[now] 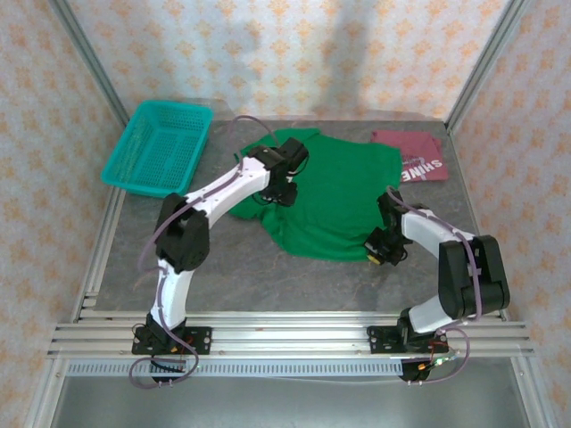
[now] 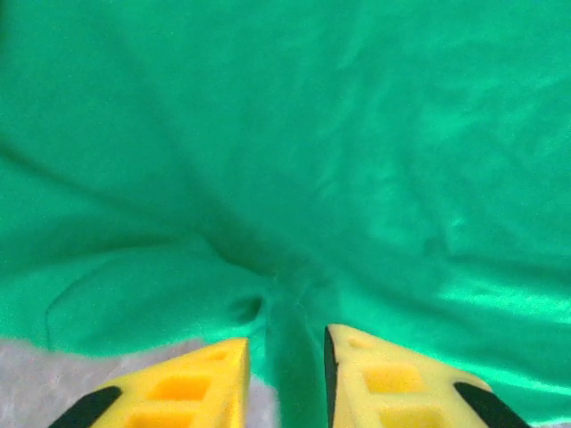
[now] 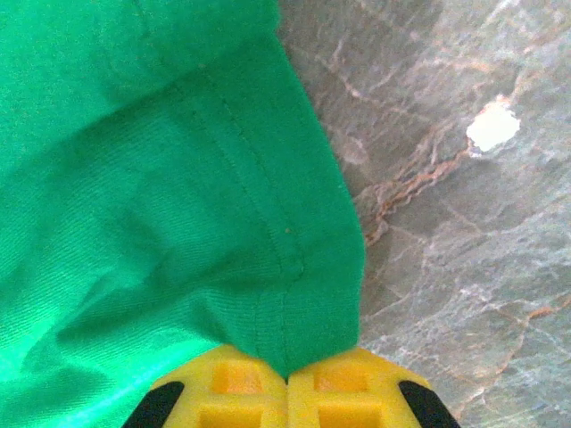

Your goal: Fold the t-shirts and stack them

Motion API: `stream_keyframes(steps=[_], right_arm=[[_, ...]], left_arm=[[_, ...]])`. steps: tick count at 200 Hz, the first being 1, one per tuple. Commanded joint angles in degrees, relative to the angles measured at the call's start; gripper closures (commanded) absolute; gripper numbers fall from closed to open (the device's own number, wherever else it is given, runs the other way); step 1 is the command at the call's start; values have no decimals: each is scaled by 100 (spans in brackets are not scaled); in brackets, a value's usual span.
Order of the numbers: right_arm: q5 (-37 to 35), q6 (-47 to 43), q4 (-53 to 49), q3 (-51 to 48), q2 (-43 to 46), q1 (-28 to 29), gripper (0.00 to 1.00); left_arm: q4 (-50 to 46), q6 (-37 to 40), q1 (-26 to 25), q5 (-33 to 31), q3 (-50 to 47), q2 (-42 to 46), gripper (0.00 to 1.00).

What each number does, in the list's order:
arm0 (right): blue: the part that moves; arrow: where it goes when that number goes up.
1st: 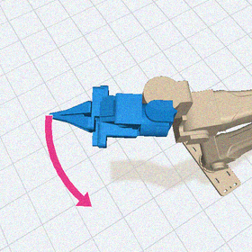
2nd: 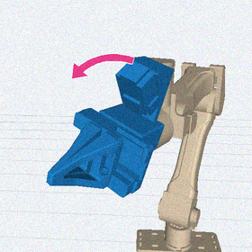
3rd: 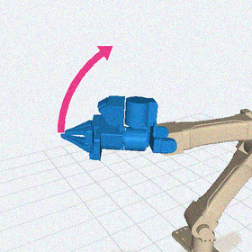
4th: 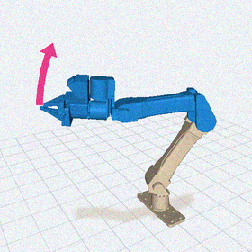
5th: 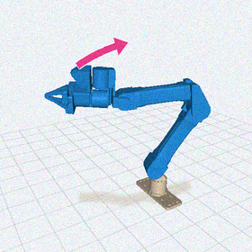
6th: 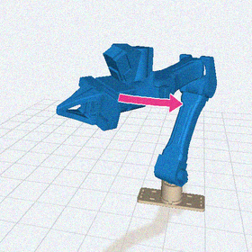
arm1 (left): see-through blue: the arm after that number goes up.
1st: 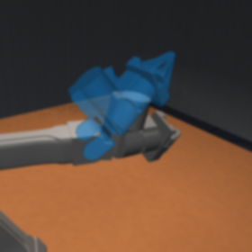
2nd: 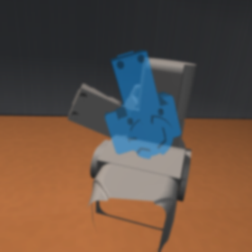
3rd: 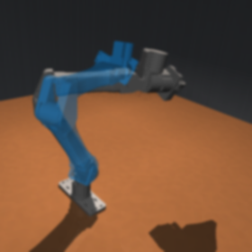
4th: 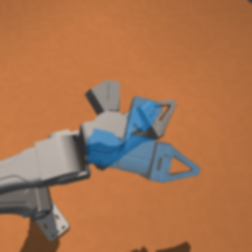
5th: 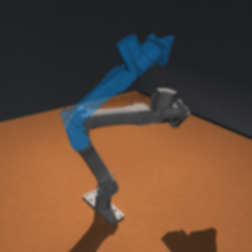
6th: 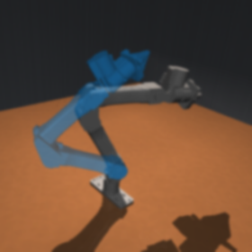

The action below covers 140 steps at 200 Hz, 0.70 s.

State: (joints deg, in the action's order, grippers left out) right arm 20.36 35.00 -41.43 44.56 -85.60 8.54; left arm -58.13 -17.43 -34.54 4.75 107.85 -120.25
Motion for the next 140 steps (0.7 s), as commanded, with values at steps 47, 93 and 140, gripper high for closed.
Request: stream_keyframes(steps=[47,93,140], right_arm=[[-114,-247,-79,152,-219,-36,100],[58,-264,-33,292,-415,-36,100],[132,-344,-104,448,-461,-36,100]], left_arm=[[295,-631,79,765,96,472,31],[1358,-1887,579,1112,-2584,2255,23],[2985,-3090,839,1724,-4236,2421,35]])
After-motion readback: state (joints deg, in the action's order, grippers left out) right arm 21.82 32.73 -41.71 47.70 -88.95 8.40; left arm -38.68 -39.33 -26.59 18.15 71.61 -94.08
